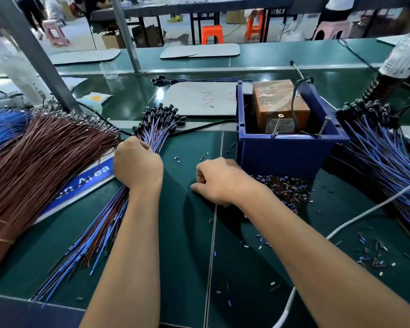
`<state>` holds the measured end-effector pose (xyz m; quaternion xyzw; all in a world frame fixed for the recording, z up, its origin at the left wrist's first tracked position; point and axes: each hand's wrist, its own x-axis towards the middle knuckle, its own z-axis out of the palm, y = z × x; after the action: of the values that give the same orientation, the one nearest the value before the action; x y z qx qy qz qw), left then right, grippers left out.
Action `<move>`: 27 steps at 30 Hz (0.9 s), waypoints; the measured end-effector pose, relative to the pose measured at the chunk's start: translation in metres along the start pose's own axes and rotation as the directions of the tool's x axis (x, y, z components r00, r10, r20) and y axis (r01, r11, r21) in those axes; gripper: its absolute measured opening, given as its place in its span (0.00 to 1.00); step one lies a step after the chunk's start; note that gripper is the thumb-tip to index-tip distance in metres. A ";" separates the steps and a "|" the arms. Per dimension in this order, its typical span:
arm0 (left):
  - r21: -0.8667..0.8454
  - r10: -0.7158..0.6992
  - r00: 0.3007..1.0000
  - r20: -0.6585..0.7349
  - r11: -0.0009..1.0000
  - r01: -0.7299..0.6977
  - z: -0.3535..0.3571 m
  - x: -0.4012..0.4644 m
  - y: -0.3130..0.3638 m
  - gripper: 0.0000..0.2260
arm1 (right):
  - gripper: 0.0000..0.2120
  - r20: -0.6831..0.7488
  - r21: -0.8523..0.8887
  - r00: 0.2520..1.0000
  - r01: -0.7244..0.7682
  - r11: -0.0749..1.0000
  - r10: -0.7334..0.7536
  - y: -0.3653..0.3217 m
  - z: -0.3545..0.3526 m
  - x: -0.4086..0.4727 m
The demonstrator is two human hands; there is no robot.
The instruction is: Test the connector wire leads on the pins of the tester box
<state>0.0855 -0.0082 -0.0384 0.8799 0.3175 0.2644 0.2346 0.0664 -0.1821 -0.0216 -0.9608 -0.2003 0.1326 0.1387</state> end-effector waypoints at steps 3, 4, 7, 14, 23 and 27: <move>0.034 -0.014 1.000 0.019 0.999 0.013 0.001 0.002 -0.002 0.04 | 0.14 0.004 0.031 1.000 -0.006 1.000 0.006 0.001 -0.001 -0.002; 0.069 -0.006 1.000 0.009 0.998 0.005 0.001 0.001 -0.002 0.06 | 0.14 0.005 0.044 1.000 -0.008 0.999 0.008 0.001 -0.001 -0.002; 0.126 0.102 0.989 -0.102 0.988 -0.089 -0.001 -0.002 0.002 0.08 | 0.13 0.001 0.060 1.000 -0.003 0.998 0.003 0.001 -0.002 -0.003; -0.598 0.019 0.998 -0.063 0.799 -0.053 -0.010 -0.029 0.036 0.03 | 0.13 -0.029 0.086 1.000 0.006 0.996 -0.004 0.000 -0.003 -0.008; -0.145 0.143 0.989 -0.040 0.978 -0.147 -0.008 -0.043 0.043 0.11 | 0.10 -0.050 0.352 0.995 -0.064 0.934 0.087 0.005 -0.003 -0.010; 0.166 0.189 0.981 0.048 0.967 -0.195 -0.006 -0.041 0.037 0.12 | 0.08 -0.070 0.323 0.994 -0.056 0.945 0.083 0.003 0.001 -0.010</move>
<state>0.0708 -0.0596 -0.0252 0.9273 0.2486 0.2440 0.1368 0.0580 -0.1888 -0.0219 -0.9366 -0.1361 0.1283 0.2963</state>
